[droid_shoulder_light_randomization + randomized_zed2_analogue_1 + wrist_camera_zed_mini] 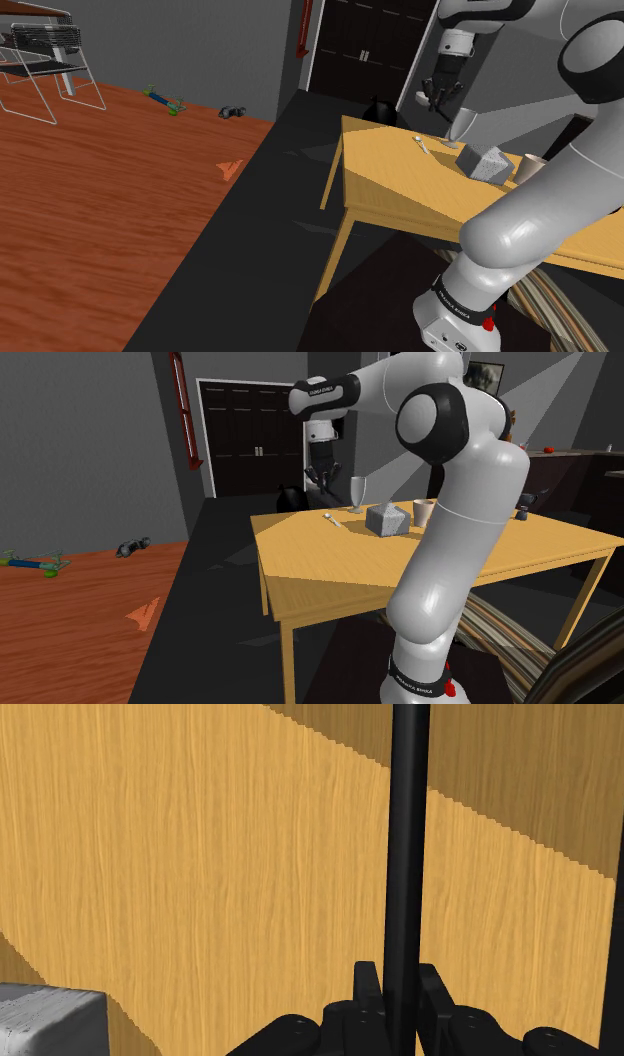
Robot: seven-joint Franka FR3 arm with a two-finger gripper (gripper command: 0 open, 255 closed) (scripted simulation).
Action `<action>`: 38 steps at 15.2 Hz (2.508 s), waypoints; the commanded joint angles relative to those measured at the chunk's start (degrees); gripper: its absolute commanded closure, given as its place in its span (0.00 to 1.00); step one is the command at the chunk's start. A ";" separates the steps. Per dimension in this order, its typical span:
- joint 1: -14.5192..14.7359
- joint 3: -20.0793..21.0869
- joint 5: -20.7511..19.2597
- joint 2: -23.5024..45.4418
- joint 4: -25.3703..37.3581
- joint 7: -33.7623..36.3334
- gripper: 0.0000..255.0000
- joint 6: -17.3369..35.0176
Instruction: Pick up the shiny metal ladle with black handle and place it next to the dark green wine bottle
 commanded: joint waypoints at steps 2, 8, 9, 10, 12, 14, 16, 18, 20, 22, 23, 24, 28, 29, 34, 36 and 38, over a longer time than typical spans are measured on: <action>0.00 -0.03 0.13 0.63 3.13 -0.35 1.00 -2.52; 0.00 -0.14 0.48 2.31 9.69 -1.04 1.00 -7.43; -0.01 -0.17 0.55 2.65 10.86 -1.17 1.00 -8.27; -0.02 -0.20 0.63 3.01 12.06 -1.31 1.00 -9.12; -0.06 -0.28 0.79 3.79 14.55 -1.61 1.00 -10.84; -0.11 -0.38 0.96 4.66 17.17 -1.93 1.00 -12.61; -0.19 -0.50 1.16 5.63 19.93 -2.28 1.00 -14.42; -0.29 -0.65 1.39 6.71 22.85 -2.66 1.00 -16.29; -0.43 -0.82 1.66 7.91 25.97 -3.08 1.00 -18.24; -0.52 -0.93 1.82 8.61 27.76 -3.33 1.00 -19.34; -1.06 -1.48 1.36 7.68 26.67 -4.55 1.00 -19.04; -1.61 -2.05 0.89 6.80 25.65 -5.78 1.00 -18.75; -3.84 -4.57 -0.90 4.00 22.53 -10.95 1.00 -17.77; -4.39 -5.26 -1.32 3.47 21.97 -12.30 1.00 -17.55; -7.27 -9.06 -3.18 1.86 20.39 -19.38 1.00 -16.56; -8.47 -10.74 -3.74 1.73 20.30 -22.39 1.00 -16.17; -9.64 -12.57 -4.17 1.89 20.52 -25.51 1.00 -15.77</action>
